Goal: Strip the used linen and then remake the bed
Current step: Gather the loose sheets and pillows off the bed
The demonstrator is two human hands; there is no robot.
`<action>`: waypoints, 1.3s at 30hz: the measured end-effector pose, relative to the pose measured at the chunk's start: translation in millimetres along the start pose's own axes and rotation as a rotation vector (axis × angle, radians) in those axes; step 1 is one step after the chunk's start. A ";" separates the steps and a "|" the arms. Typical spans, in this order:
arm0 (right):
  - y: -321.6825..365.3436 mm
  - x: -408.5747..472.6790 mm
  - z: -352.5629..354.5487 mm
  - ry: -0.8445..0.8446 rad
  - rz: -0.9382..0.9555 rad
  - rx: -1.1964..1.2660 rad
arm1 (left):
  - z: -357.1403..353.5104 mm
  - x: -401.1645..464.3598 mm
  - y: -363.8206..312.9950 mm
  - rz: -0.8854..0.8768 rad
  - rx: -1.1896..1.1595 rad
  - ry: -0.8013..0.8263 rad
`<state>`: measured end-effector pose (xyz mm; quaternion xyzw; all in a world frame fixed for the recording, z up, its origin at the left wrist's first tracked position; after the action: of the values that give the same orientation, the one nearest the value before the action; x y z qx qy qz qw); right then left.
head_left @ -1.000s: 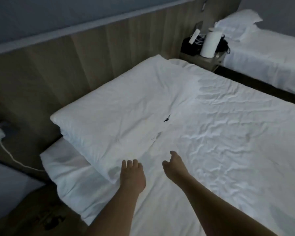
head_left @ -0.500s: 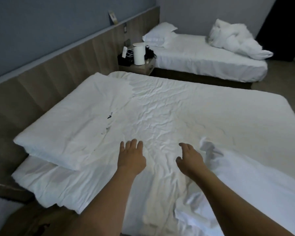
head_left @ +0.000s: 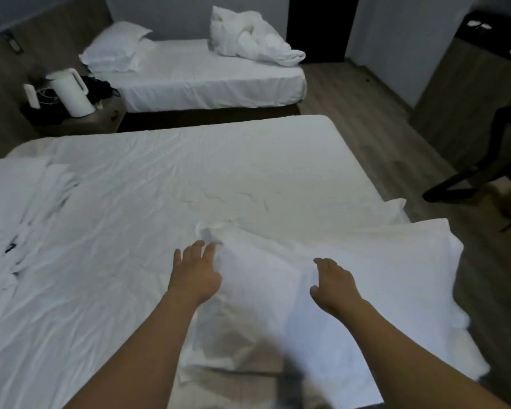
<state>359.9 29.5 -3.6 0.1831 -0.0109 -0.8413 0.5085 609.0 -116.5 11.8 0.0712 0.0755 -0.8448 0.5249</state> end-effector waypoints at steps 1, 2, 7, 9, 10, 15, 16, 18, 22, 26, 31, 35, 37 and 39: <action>-25.8 9.4 5.1 -0.005 0.003 -0.028 | -2.6 11.4 -21.4 -0.035 0.015 0.018; -50.2 18.7 9.3 0.001 0.005 -0.055 | -5.5 22.7 -42.1 -0.070 0.038 0.047; -127.4 64.4 10.7 0.093 0.017 -0.189 | -20.4 74.1 -140.8 -0.160 0.019 0.150; -130.3 92.4 11.2 0.116 0.061 -0.167 | -32.0 95.6 -170.8 -0.181 0.012 0.170; -128.7 108.0 12.4 0.112 0.088 -0.151 | -37.0 106.0 -183.6 -0.194 0.012 0.171; -131.7 162.8 7.0 0.154 0.138 -0.134 | -57.6 150.2 -217.6 -0.237 0.065 0.230; -136.3 165.2 2.6 0.173 0.124 -0.134 | -65.4 152.9 -217.5 -0.246 0.095 0.269; -143.1 165.4 -2.6 0.187 0.089 -0.104 | -82.6 151.9 -214.1 -0.241 0.122 0.347; -138.0 158.7 -3.7 0.194 0.151 -0.142 | -97.2 136.8 -217.9 -0.226 0.142 0.322; -133.4 127.7 -20.2 0.286 0.222 -0.233 | -99.5 103.6 -221.9 -0.248 0.211 0.274; -129.5 101.3 -41.7 0.204 0.284 -0.256 | -114.6 73.2 -218.8 -0.258 0.219 0.273; -125.8 102.0 -46.5 0.268 0.295 -0.248 | -118.0 72.8 -219.0 -0.262 0.200 0.421; -122.3 104.3 -42.8 0.271 0.290 -0.235 | -113.5 75.4 -217.7 -0.237 0.152 0.437; -120.8 104.6 -39.8 0.307 0.283 -0.234 | -109.9 74.7 -218.3 -0.224 0.143 0.423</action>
<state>226.2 4.6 -96.6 0.2455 0.1387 -0.7195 0.6347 384.8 -64.2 -99.0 0.2748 0.1311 -0.8673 0.3938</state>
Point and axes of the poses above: each hand's wrist, its own x-axis towards the middle knuckle, its own z-axis out of the back of the hand, y = z × x, the point moved 7 cm from there along x, towards the middle knuckle, and after that the axes turned 4 degrees about -y, right-handed, at the moved point
